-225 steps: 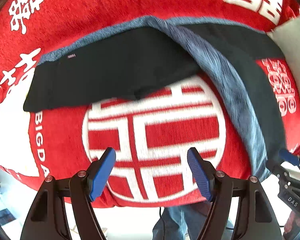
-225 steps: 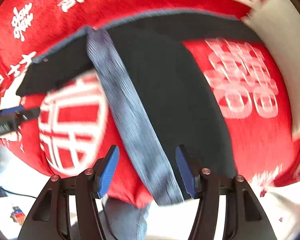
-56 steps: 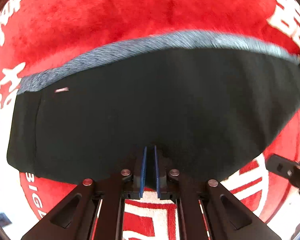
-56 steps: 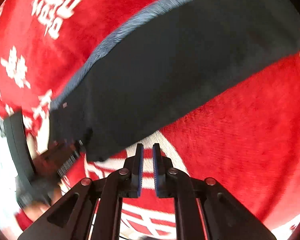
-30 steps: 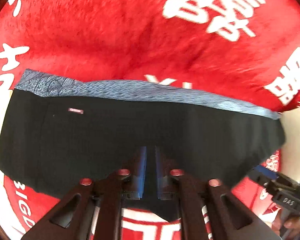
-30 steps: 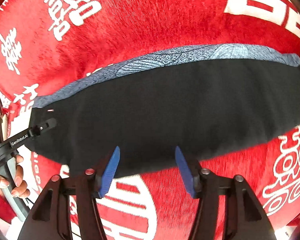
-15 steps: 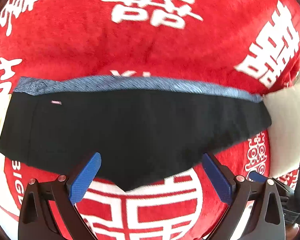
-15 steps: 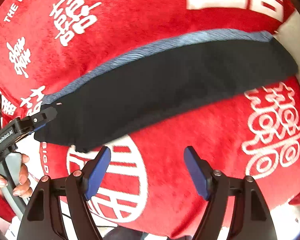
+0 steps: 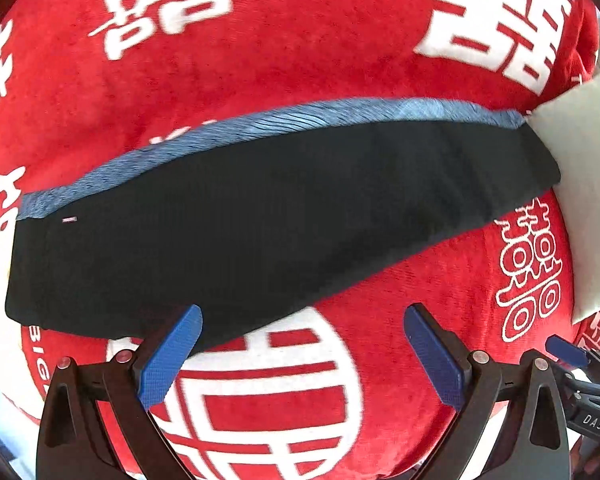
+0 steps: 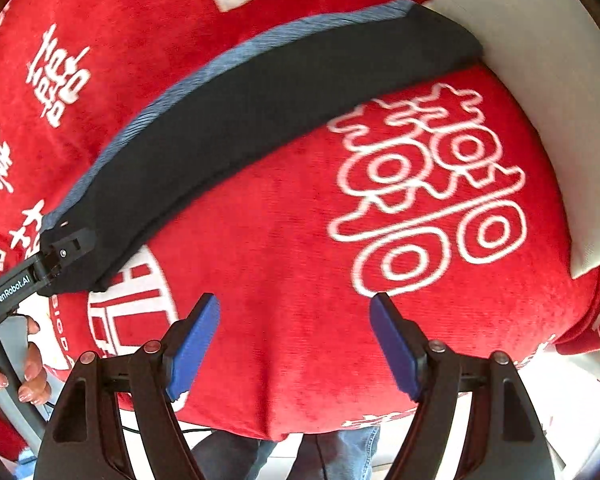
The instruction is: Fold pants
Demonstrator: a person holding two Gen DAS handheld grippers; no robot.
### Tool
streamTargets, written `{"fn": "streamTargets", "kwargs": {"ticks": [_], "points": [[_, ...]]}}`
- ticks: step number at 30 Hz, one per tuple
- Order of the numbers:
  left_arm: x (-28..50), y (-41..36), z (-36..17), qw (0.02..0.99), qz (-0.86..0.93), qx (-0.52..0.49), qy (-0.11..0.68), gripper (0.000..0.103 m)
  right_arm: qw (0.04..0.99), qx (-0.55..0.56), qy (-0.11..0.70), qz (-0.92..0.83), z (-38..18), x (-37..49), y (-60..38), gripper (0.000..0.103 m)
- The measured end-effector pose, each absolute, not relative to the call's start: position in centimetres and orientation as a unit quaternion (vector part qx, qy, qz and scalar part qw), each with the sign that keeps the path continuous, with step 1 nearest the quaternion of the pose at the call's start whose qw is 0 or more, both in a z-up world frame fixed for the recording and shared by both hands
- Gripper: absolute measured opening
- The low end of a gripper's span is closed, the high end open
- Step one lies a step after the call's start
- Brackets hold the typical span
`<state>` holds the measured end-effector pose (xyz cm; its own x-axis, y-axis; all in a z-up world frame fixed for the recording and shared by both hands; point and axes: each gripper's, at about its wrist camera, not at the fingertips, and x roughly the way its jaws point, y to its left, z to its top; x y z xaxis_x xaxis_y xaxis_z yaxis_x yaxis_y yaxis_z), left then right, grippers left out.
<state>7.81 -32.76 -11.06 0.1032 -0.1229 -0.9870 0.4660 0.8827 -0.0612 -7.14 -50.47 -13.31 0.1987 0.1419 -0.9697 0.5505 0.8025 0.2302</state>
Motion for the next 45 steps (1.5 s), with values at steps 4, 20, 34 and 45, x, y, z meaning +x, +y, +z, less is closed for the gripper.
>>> {"fn": "streamTargets", "kwargs": {"ticks": [4,20,34,45], "points": [[7.2,-34.9,-11.7,0.728,-0.196,0.149,0.64,0.101,0.716,0.294,0.616,-0.148,-14.0,-8.3,-52.5,0.08],[8.2,-40.8,-13.1,0.736,-0.176,0.154,0.636,0.101,0.72,0.351,0.585,-0.128,-16.1,-7.4,-59.1,0.08],[11.3,-45.5,-14.6,0.779,-0.157,0.124,0.595,0.101,0.739,0.452,0.483,-0.131,-18.9,-4.4,-66.6,0.065],[11.0,-46.3,-18.9,0.768,-0.157,0.127,0.607,0.102,0.769,0.481,0.4,-0.131,-21.1,-1.4,-70.4,0.065]]}}
